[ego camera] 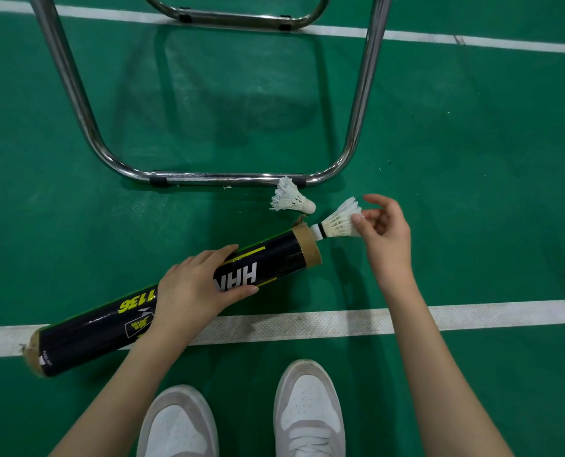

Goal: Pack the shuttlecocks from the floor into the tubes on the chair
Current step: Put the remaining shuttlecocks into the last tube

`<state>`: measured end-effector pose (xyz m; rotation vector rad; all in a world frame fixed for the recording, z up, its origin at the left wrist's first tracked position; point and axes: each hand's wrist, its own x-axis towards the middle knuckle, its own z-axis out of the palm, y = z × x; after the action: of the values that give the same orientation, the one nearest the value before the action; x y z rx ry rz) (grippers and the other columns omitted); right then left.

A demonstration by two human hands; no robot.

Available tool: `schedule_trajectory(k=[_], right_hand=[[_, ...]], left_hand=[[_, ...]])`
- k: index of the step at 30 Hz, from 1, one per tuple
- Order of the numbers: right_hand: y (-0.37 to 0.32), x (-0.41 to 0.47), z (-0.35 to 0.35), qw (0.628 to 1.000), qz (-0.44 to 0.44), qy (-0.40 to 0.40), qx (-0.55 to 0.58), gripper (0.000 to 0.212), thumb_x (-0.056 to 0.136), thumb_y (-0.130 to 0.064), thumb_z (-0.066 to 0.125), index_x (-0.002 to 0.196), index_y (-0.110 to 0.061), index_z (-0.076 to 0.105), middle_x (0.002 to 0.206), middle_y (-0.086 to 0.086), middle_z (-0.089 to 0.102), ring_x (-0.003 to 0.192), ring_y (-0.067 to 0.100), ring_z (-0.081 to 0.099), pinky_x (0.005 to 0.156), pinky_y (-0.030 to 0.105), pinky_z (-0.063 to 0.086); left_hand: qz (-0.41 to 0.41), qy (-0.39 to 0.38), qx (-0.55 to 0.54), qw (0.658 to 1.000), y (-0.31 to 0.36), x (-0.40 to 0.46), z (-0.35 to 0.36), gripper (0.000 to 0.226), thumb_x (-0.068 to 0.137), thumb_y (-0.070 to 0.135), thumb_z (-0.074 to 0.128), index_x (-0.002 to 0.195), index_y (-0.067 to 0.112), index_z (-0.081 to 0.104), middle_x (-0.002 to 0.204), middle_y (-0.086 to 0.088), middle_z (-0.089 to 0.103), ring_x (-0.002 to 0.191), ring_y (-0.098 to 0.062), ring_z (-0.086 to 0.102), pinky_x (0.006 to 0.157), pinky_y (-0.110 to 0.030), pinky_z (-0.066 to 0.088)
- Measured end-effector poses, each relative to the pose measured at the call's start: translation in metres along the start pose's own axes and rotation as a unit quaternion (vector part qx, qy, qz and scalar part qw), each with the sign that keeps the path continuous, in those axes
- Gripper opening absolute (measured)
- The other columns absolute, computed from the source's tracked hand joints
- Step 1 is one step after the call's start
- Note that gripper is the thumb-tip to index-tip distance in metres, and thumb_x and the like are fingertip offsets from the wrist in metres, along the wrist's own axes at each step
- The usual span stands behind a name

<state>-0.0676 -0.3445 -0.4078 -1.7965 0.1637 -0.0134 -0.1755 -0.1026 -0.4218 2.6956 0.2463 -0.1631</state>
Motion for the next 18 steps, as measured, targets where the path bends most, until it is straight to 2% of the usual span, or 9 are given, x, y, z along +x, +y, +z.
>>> schedule_trajectory(k=[3,6,9,12,15,18], right_hand=[[-0.009,-0.014,0.004,1.0,0.002,-0.012,0.028,0.029,0.085,-0.002,0.06,0.104,-0.022,0.054,0.078,-0.005,0.053,0.075,0.006,0.052,0.079,0.023,0.045],[-0.011,-0.028,0.012,0.999,-0.001,-0.035,0.03,0.029,0.085,-0.002,0.06,0.104,-0.022,0.055,0.077,-0.004,0.055,0.074,0.005,0.053,0.078,0.022,0.045],[-0.009,-0.041,0.022,0.997,0.012,-0.056,0.043,0.025,0.087,-0.003,0.057,0.106,-0.02,0.056,0.078,-0.003,0.055,0.074,0.004,0.052,0.074,0.017,0.045],[-0.005,-0.054,0.033,0.996,0.024,-0.043,0.068,0.02,0.091,-0.005,0.053,0.107,-0.016,0.056,0.081,-0.001,0.054,0.075,0.003,0.051,0.074,0.012,0.042],[-0.001,-0.061,0.039,0.995,0.047,-0.041,0.083,0.019,0.09,-0.011,0.056,0.107,-0.02,0.055,0.083,-0.002,0.053,0.079,0.006,0.052,0.079,0.019,0.043],[-0.001,-0.062,0.039,0.993,0.068,-0.052,0.084,0.03,0.083,-0.013,0.065,0.11,-0.021,0.054,0.085,-0.002,0.05,0.077,0.009,0.05,0.077,0.021,0.043]], left_hand=[[0.0,0.004,-0.006,1.0,0.0,0.0,0.0,0.084,0.059,0.08,0.046,0.129,0.033,0.052,0.115,0.009,0.064,0.104,-0.02,0.061,0.075,-0.034,0.046],[0.005,0.004,-0.002,1.0,-0.001,0.0,0.0,0.088,0.058,0.084,0.041,0.129,0.034,0.052,0.114,0.009,0.064,0.104,-0.02,0.061,0.075,-0.034,0.046],[0.002,0.003,0.0,1.0,-0.001,0.0,-0.001,0.088,0.057,0.084,0.041,0.13,0.035,0.051,0.115,0.01,0.064,0.105,-0.019,0.06,0.076,-0.033,0.045],[0.005,0.01,0.001,1.0,-0.001,-0.001,-0.002,0.09,0.056,0.085,0.036,0.128,0.034,0.053,0.114,0.01,0.064,0.103,-0.02,0.061,0.075,-0.033,0.045],[0.007,0.014,0.005,1.0,-0.004,-0.003,-0.001,0.089,0.057,0.084,0.039,0.127,0.033,0.055,0.113,0.009,0.065,0.101,-0.02,0.062,0.074,-0.033,0.046],[0.012,0.015,0.007,1.0,-0.005,-0.005,0.0,0.088,0.057,0.083,0.035,0.125,0.031,0.057,0.111,0.008,0.066,0.099,-0.022,0.063,0.073,-0.034,0.046]])
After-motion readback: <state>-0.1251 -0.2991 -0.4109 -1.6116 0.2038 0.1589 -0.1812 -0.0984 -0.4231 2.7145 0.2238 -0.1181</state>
